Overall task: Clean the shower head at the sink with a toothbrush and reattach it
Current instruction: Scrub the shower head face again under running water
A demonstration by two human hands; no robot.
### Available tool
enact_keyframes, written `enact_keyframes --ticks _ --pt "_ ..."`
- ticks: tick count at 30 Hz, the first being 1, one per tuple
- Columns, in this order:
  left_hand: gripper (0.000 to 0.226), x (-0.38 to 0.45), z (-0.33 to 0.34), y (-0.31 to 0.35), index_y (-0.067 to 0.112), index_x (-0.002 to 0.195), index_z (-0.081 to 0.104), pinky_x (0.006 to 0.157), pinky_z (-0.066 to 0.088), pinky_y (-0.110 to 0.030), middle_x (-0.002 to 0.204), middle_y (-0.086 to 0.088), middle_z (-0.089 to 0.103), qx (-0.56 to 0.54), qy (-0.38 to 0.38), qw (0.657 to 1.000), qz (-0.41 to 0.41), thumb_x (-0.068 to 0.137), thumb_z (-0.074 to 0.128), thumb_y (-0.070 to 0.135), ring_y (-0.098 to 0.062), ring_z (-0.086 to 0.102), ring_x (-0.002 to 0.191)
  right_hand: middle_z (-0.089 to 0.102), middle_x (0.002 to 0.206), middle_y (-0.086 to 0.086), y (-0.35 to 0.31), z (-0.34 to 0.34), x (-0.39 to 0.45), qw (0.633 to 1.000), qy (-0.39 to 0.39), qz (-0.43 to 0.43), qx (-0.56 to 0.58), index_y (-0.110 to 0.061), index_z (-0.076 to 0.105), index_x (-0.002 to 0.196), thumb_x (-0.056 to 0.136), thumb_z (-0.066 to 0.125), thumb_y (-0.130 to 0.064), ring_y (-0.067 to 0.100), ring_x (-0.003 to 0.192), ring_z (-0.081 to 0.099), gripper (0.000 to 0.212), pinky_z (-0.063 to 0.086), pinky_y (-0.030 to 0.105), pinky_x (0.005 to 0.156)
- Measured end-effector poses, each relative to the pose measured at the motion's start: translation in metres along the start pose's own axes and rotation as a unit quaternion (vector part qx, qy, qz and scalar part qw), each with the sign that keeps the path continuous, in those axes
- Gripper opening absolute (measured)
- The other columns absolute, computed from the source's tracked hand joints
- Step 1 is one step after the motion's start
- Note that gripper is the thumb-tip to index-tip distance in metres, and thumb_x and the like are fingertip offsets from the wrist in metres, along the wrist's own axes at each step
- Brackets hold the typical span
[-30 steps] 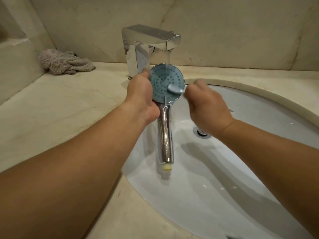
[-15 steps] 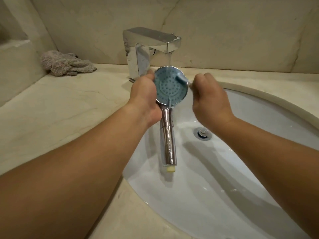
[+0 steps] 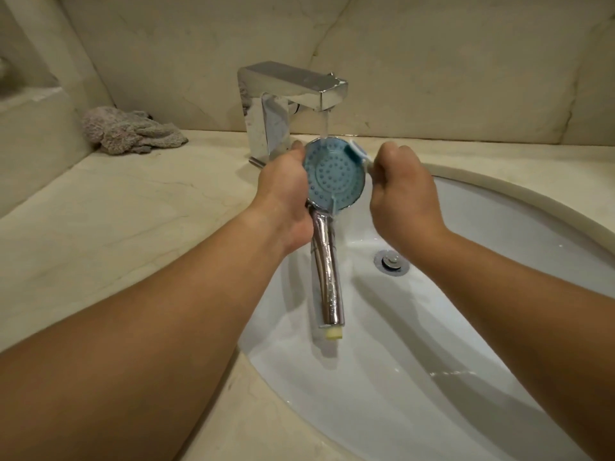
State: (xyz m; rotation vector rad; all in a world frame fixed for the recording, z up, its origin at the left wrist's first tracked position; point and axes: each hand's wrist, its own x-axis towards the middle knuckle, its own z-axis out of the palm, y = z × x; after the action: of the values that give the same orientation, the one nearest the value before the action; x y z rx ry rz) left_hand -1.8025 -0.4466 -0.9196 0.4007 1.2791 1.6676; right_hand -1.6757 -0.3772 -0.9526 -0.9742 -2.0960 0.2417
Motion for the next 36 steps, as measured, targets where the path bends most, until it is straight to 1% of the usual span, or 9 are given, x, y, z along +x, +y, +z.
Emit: enact_keyframes --ticks 7,11,15,19,22,26,30,34,36 --pt "0.048 -0.002 -0.001 -0.002 0.001 0.126 0.068 0.096 0.058 -0.054 0.123 -0.021 0.073 0.027 -0.069 0.997 -0.011 0.106 0.036 0.030 -0.037 0.070 0.115 0.041 0.088 0.003 -0.013 -0.008 0.008 0.999 -0.010 -0.040 -0.005 -0.019 0.037 0.084 0.093 0.044 -0.013 0.022 0.071 0.040 0.013 0.027 0.032 0.054" --pt "0.044 0.000 -0.002 -0.001 0.002 0.130 0.067 0.081 0.064 -0.045 0.125 -0.023 0.071 0.015 -0.078 0.997 -0.017 0.104 0.040 0.025 -0.032 0.072 0.108 0.046 0.089 0.009 -0.014 -0.005 0.001 0.984 -0.045 -0.160 -0.065 -0.014 0.044 0.087 0.086 0.049 -0.007 0.030 0.063 0.044 0.009 0.036 0.035 0.049" --pt "0.044 0.001 -0.003 -0.001 0.004 0.123 0.070 0.089 0.062 -0.050 0.119 -0.017 0.075 0.008 -0.088 0.996 -0.013 0.106 0.038 0.028 -0.033 0.073 0.110 0.048 0.094 0.008 -0.010 -0.012 0.010 0.995 -0.023 -0.083 -0.059 -0.013 0.046 0.090 0.086 0.045 -0.009 0.030 0.069 0.046 0.006 0.037 0.036 0.053" --pt "0.048 -0.002 -0.002 0.001 0.001 0.127 0.068 0.079 0.065 -0.042 0.120 -0.019 0.074 -0.012 -0.099 0.995 -0.033 0.106 0.033 0.029 -0.029 0.073 0.103 0.051 0.088 0.014 -0.010 -0.004 -0.003 0.967 -0.061 -0.231 -0.087 -0.010 0.052 0.091 0.078 0.048 -0.007 0.031 0.057 0.046 0.014 0.040 0.037 0.044" --pt "0.048 -0.001 -0.003 0.001 0.004 0.124 0.069 0.087 0.063 -0.047 0.119 -0.017 0.075 -0.002 -0.105 0.994 -0.025 0.108 0.033 0.031 -0.031 0.074 0.107 0.045 0.088 0.008 -0.008 -0.012 0.008 0.988 -0.010 -0.127 -0.082 -0.012 0.048 0.091 0.084 0.034 -0.023 0.026 0.064 0.043 0.019 0.026 0.025 0.047" --pt "0.048 -0.001 -0.002 0.002 0.000 0.123 0.068 0.082 0.064 -0.043 0.116 -0.018 0.075 -0.002 -0.083 0.996 -0.027 0.108 0.034 0.029 -0.032 0.074 0.105 0.051 0.085 0.015 -0.005 -0.003 -0.006 0.963 -0.055 -0.239 -0.107 -0.011 0.050 0.090 0.076 0.052 0.000 0.028 0.054 0.038 0.018 0.030 0.031 0.042" --pt "0.046 -0.002 -0.002 0.002 0.003 0.123 0.069 0.093 0.061 -0.051 0.118 -0.021 0.075 -0.004 -0.079 0.997 -0.008 0.108 0.034 0.029 -0.036 0.073 0.109 0.050 0.087 0.015 -0.002 -0.013 0.006 0.991 -0.010 -0.120 -0.059 -0.008 0.050 0.087 0.083 0.047 -0.002 0.026 0.059 0.038 0.008 0.024 0.027 0.049" --pt "0.050 -0.001 -0.002 0.003 -0.001 0.127 0.065 0.084 0.064 -0.044 0.122 -0.022 0.073 -0.014 -0.064 0.998 -0.025 0.109 0.031 0.031 -0.034 0.072 0.112 0.052 0.083 0.017 -0.004 -0.001 -0.011 0.962 -0.069 -0.241 -0.107 -0.004 0.056 0.086 0.075 0.055 0.005 0.029 0.053 0.041 0.015 0.027 0.026 0.044" --pt "0.050 0.001 -0.003 0.003 0.001 0.129 0.065 0.091 0.062 -0.050 0.122 -0.022 0.073 -0.013 -0.062 0.998 -0.017 0.110 0.030 0.032 -0.037 0.072 0.112 0.052 0.085 0.016 -0.004 -0.008 -0.001 0.979 -0.045 -0.181 -0.088 -0.005 0.054 0.086 0.078 0.053 0.003 0.028 0.055 0.042 0.011 0.026 0.027 0.047"
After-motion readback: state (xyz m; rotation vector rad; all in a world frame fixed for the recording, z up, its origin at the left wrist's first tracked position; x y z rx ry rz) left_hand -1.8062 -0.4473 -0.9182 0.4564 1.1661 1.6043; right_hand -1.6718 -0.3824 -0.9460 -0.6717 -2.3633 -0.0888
